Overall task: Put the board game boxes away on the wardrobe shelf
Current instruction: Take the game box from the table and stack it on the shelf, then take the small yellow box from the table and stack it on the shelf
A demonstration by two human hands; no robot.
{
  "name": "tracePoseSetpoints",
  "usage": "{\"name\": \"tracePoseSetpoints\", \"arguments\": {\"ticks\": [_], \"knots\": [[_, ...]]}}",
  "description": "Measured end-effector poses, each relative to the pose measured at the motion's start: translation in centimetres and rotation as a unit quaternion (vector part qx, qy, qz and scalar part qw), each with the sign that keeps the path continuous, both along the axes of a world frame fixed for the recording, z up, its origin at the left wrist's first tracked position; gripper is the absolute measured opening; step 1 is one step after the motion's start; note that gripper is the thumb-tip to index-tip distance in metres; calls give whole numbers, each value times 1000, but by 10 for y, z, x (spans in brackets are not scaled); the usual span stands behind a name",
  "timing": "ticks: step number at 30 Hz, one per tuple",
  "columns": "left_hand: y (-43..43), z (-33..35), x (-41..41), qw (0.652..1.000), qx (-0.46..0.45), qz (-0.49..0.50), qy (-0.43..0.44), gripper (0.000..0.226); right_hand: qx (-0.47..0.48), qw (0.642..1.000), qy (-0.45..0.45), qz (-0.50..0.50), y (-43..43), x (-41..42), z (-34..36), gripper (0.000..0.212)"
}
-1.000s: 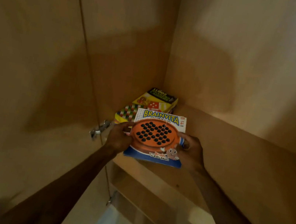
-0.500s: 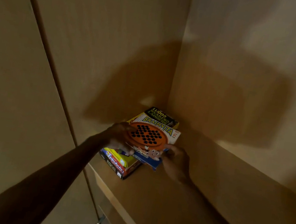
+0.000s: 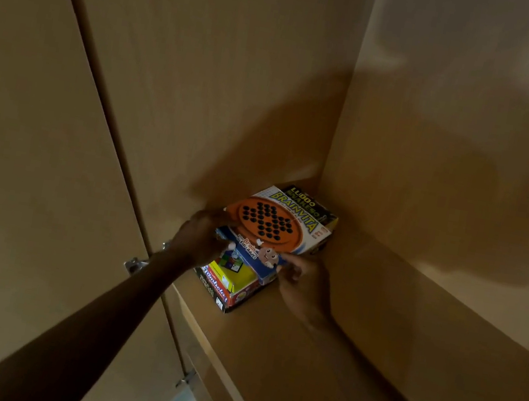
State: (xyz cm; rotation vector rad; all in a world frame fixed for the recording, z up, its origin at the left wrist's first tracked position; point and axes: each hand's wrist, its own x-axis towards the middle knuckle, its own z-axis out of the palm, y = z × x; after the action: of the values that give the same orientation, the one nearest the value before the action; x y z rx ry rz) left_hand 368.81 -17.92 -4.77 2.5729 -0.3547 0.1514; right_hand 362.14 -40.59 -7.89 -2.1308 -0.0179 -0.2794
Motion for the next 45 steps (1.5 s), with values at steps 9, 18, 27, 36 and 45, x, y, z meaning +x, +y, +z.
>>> {"name": "tracePoseSetpoints", "arguments": {"ticks": [9, 18, 27, 36, 45], "knots": [[-11, -12, -57, 987, -132, 88, 3, 25, 55, 998, -8, -18, 8, -42, -11, 30], [50, -75, -219, 897, -343, 258, 108, 18, 143, 978, 126, 84, 75, -121, -55, 24], [145, -103, -419, 777, -419, 462, 87, 22, 61, 928, 187, 316, 211, -221, -84, 21], [231, -115, -666, 668, -438, 601, -3, 20, 14, 843, 192, 502, 363, -403, -82, 16], [261, -115, -884, 501, -415, 748, -129, 19, -52, 688, 188, 699, 489, -603, -82, 16]]}}
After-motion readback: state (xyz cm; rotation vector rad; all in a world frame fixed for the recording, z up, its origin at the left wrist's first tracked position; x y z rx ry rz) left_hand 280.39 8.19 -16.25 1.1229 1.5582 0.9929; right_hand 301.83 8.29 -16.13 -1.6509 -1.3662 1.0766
